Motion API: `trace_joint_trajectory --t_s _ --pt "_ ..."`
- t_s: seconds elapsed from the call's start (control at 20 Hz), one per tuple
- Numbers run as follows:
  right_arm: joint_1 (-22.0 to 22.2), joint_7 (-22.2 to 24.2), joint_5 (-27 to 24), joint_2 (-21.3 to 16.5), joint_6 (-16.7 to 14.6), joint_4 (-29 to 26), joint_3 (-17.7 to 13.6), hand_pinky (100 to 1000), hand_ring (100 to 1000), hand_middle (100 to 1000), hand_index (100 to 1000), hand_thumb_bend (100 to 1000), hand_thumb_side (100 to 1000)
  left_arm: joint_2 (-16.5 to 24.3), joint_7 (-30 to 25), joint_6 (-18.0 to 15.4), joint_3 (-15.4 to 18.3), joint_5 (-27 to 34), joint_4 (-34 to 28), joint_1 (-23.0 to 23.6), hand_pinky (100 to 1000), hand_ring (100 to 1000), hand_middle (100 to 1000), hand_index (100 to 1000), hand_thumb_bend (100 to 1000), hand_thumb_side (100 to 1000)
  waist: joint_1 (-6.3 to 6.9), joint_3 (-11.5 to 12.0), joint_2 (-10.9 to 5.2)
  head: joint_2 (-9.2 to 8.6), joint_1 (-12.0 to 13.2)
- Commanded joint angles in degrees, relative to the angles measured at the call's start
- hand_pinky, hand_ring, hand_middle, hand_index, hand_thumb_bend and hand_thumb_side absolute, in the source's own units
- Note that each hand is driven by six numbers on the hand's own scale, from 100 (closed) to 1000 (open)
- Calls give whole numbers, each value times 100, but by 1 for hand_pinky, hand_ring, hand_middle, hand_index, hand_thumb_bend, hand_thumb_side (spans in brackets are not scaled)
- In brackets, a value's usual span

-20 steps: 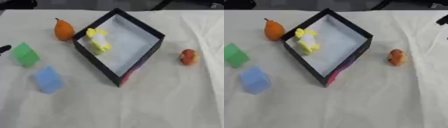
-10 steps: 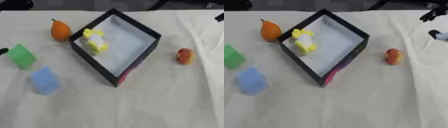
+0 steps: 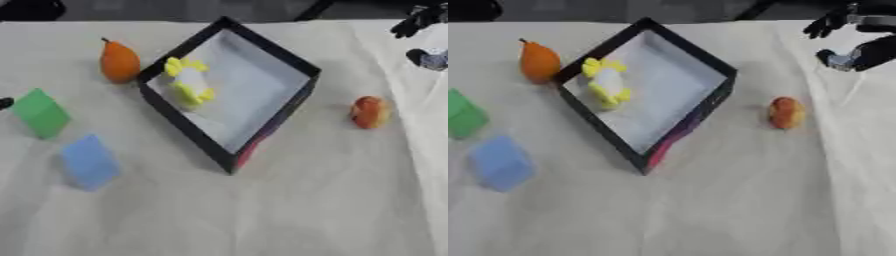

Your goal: Pick up objects on the table and place them in the box.

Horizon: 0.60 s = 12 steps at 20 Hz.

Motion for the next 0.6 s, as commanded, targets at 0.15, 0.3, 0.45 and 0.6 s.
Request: trace_joint_trajectory --t_s 0.15,0.3,0.45,0.6 --pt "7 937 -594 -169 -754 -70 52 888 806 767 902 100 368 112 -31 6 -7 -2 -109 -58 794 1000 813 833 145 817 -67 18 -187 -98 -1" --pt "150 1023 -1044 -285 -460 -284 170 906 805 760 901 103 495 117 -55 5 -22 -12 -108 -60 794 1000 813 833 144 817 -70 22 -176 -95 -4" --pt "264 1148 -1467 -379 -133 -557 261 916 803 757 899 222 520 118 -66 -1 -27 -14 -106 -62 794 1000 813 834 144 818 -68 30 -170 -102 -15" --pt "372 1090 -1734 -486 265 -931 339 920 796 751 895 206 529 121 -81 -3 -36 -22 -101 -61 795 1000 812 834 144 821 -71 32 -161 -99 -24"
